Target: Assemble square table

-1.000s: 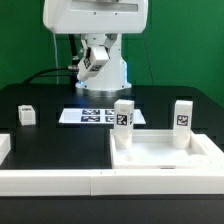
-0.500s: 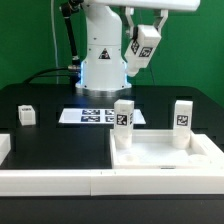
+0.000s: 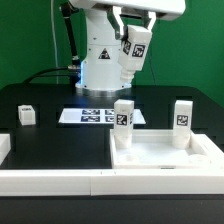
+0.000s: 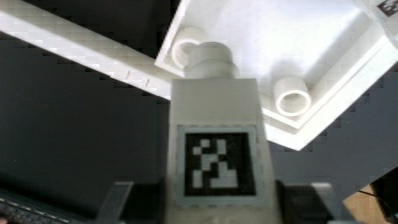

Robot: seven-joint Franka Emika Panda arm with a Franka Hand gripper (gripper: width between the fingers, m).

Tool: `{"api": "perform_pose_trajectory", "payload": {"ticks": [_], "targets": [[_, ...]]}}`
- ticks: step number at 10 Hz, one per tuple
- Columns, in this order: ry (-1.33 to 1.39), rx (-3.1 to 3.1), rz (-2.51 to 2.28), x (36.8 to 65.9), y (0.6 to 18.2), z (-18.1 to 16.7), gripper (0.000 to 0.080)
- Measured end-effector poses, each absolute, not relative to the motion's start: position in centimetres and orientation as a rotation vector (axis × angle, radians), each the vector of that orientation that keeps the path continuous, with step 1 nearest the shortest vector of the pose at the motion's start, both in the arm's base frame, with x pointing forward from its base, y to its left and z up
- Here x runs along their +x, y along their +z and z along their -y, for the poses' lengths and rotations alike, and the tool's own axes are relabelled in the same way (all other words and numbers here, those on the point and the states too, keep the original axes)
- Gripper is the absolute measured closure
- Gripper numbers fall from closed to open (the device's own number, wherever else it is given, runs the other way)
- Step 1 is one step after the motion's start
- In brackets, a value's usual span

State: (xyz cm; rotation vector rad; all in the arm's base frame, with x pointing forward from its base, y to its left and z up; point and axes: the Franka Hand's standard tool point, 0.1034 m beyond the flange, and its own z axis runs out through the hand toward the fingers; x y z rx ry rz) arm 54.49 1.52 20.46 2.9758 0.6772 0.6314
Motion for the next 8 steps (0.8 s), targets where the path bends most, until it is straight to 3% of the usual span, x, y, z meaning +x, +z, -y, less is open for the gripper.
{"api": "perform_pose_trajectory", "payload": {"ticks": [2, 4, 8], "targets": [[0.624, 3.007, -0.628, 54.2, 18.4, -5.8, 0.0509], [0.626, 3.055, -0.584, 57.8, 17.4, -9.4, 0.0509], [0.629, 3.053, -0.581, 58.6, 17.2, -9.8, 0.0509]]}}
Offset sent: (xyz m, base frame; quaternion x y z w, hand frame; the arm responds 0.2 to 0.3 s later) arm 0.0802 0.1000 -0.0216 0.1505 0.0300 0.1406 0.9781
